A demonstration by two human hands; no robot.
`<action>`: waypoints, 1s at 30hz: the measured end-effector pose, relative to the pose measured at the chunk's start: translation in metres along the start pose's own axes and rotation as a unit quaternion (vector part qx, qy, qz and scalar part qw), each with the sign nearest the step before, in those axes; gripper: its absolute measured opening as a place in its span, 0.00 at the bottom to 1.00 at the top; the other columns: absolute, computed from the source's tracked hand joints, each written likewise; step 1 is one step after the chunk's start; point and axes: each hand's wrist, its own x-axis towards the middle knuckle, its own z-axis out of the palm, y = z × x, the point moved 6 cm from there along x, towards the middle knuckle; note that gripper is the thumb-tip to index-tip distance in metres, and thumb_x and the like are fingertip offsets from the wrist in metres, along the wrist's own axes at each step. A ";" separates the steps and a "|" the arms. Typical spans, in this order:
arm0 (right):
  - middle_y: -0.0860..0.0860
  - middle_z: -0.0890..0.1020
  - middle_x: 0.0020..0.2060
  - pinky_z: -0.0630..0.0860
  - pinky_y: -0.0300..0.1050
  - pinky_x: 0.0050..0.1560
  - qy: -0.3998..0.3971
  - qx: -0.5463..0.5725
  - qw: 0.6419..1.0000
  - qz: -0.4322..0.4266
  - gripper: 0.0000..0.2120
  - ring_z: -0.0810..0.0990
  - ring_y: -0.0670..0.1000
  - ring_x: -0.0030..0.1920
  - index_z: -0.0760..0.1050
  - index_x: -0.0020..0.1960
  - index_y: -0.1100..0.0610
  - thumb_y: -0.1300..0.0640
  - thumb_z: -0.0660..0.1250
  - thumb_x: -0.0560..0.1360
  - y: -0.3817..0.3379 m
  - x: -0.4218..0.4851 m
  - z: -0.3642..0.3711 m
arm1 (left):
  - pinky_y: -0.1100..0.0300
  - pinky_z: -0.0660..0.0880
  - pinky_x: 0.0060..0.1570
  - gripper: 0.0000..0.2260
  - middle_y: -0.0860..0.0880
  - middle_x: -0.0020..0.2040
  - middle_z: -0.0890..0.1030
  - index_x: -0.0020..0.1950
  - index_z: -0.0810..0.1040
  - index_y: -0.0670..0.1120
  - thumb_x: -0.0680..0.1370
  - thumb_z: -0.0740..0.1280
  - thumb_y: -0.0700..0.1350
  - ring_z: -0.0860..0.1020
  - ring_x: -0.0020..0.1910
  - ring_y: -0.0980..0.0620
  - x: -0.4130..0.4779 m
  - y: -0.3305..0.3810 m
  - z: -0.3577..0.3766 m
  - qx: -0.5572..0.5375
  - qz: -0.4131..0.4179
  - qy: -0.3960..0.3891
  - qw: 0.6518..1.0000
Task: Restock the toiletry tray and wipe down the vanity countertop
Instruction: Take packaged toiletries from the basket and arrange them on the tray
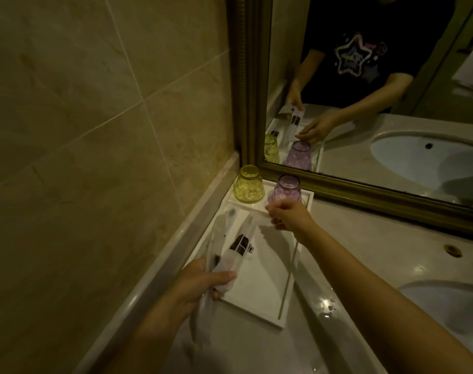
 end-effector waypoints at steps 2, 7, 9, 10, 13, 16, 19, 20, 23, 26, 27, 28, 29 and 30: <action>0.53 0.77 0.35 0.75 0.37 0.28 -0.004 -0.054 0.998 0.015 0.07 0.76 0.49 0.33 0.76 0.49 0.62 0.58 0.66 0.75 0.008 0.005 0.007 | 0.60 0.73 0.28 0.17 0.40 0.41 0.82 0.53 0.78 0.37 0.66 0.75 0.38 0.78 0.33 0.49 0.001 -0.005 0.000 0.016 -0.012 0.021 1.000; 0.56 0.79 0.34 0.77 0.42 0.32 -0.005 -0.172 0.984 0.033 0.11 0.77 0.51 0.31 0.77 0.49 0.64 0.55 0.66 0.76 0.024 0.021 0.025 | 0.63 0.72 0.26 0.19 0.39 0.45 0.81 0.56 0.76 0.37 0.67 0.74 0.39 0.77 0.33 0.51 0.007 -0.009 0.003 0.035 -0.022 0.040 0.998; 0.58 0.80 0.35 0.77 0.45 0.35 0.006 -0.209 0.978 0.022 0.12 0.78 0.53 0.32 0.78 0.49 0.66 0.57 0.65 0.76 0.024 0.026 0.029 | 0.64 0.72 0.24 0.17 0.42 0.41 0.81 0.55 0.77 0.38 0.68 0.74 0.38 0.77 0.30 0.52 0.009 -0.008 0.003 0.049 -0.017 0.048 0.997; 0.58 0.80 0.35 0.77 0.45 0.36 0.010 -0.214 0.977 0.018 0.11 0.77 0.53 0.32 0.79 0.48 0.67 0.58 0.64 0.76 0.024 0.027 0.031 | 0.64 0.72 0.24 0.16 0.43 0.40 0.81 0.55 0.77 0.39 0.69 0.73 0.39 0.77 0.30 0.52 0.009 -0.008 0.003 0.058 -0.014 0.054 0.997; 0.57 0.79 0.32 0.77 0.47 0.37 0.023 -0.191 0.981 0.001 0.07 0.76 0.53 0.31 0.79 0.41 0.65 0.63 0.65 0.74 0.023 0.033 0.033 | 0.62 0.75 0.28 0.14 0.42 0.42 0.81 0.54 0.77 0.40 0.70 0.73 0.39 0.78 0.34 0.50 0.011 -0.009 0.002 0.058 -0.007 0.067 0.996; 0.61 0.81 0.38 0.79 0.53 0.44 0.052 -0.176 0.983 -0.026 0.06 0.78 0.55 0.36 0.76 0.38 0.61 0.64 0.65 0.74 0.020 0.037 0.033 | 0.63 0.75 0.26 0.09 0.42 0.39 0.81 0.51 0.79 0.39 0.73 0.70 0.41 0.78 0.33 0.48 0.009 -0.010 0.002 0.034 -0.005 0.110 0.993; 0.63 0.83 0.43 0.79 0.56 0.49 0.061 -0.200 0.976 -0.061 0.07 0.81 0.58 0.41 0.79 0.46 0.64 0.63 0.63 0.75 0.014 0.039 0.036 | 0.65 0.72 0.21 0.02 0.45 0.34 0.78 0.46 0.77 0.42 0.74 0.67 0.40 0.76 0.29 0.50 0.009 -0.011 -0.002 0.071 0.011 0.177 0.982; 0.63 0.83 0.44 0.79 0.56 0.51 0.061 -0.213 0.972 -0.074 0.08 0.81 0.60 0.44 0.79 0.47 0.64 0.63 0.63 0.75 0.011 0.039 0.036 | 0.64 0.72 0.22 0.01 0.46 0.34 0.78 0.43 0.77 0.45 0.74 0.67 0.40 0.76 0.29 0.51 0.008 -0.011 -0.003 0.095 0.016 0.198 0.976; 0.61 0.83 0.47 0.74 0.48 0.49 0.059 -0.278 0.950 -0.126 0.08 0.80 0.59 0.49 0.80 0.49 0.64 0.63 0.63 0.75 0.003 0.040 0.038 | 0.59 0.76 0.33 0.02 0.49 0.34 0.79 0.41 0.75 0.49 0.73 0.67 0.42 0.76 0.29 0.53 0.010 -0.009 -0.008 0.187 0.038 0.255 0.948; 0.61 0.82 0.48 0.74 0.49 0.48 0.049 -0.319 0.933 -0.159 0.08 0.79 0.59 0.50 0.79 0.50 0.63 0.64 0.63 0.74 0.000 0.042 0.042 | 0.56 0.77 0.41 0.03 0.49 0.41 0.80 0.45 0.75 0.50 0.73 0.67 0.44 0.79 0.38 0.49 0.008 -0.006 -0.007 0.262 0.056 0.279 0.922; 0.61 0.82 0.48 0.74 0.49 0.48 0.045 -0.324 0.930 -0.165 0.08 0.79 0.59 0.50 0.79 0.51 0.63 0.64 0.63 0.74 0.000 0.043 0.044 | 0.56 0.77 0.42 0.04 0.48 0.44 0.81 0.47 0.76 0.49 0.73 0.67 0.44 0.80 0.41 0.49 0.007 -0.005 -0.007 0.281 0.062 0.284 0.914; 0.61 0.82 0.49 0.73 0.49 0.48 0.041 -0.325 0.930 -0.168 0.08 0.79 0.59 0.51 0.78 0.52 0.62 0.64 0.64 0.74 0.000 0.044 0.045 | 0.56 0.77 0.44 0.05 0.47 0.47 0.82 0.49 0.76 0.47 0.74 0.66 0.44 0.80 0.43 0.48 0.007 -0.004 -0.007 0.302 0.069 0.290 0.906; 0.61 0.82 0.49 0.74 0.50 0.49 0.037 -0.322 0.931 -0.169 0.09 0.78 0.59 0.51 0.78 0.52 0.63 0.64 0.64 0.74 0.001 0.045 0.046 | 0.54 0.78 0.46 0.06 0.45 0.48 0.82 0.50 0.76 0.46 0.74 0.66 0.43 0.81 0.45 0.47 0.007 -0.004 -0.006 0.323 0.072 0.296 0.896; 0.61 0.82 0.50 0.74 0.50 0.51 0.033 -0.315 0.933 -0.170 0.09 0.78 0.59 0.52 0.78 0.53 0.63 0.64 0.64 0.74 0.002 0.046 0.046 | 0.52 0.78 0.47 0.07 0.44 0.50 0.82 0.52 0.76 0.45 0.75 0.65 0.43 0.81 0.46 0.45 0.006 -0.003 -0.006 0.344 0.076 0.301 0.886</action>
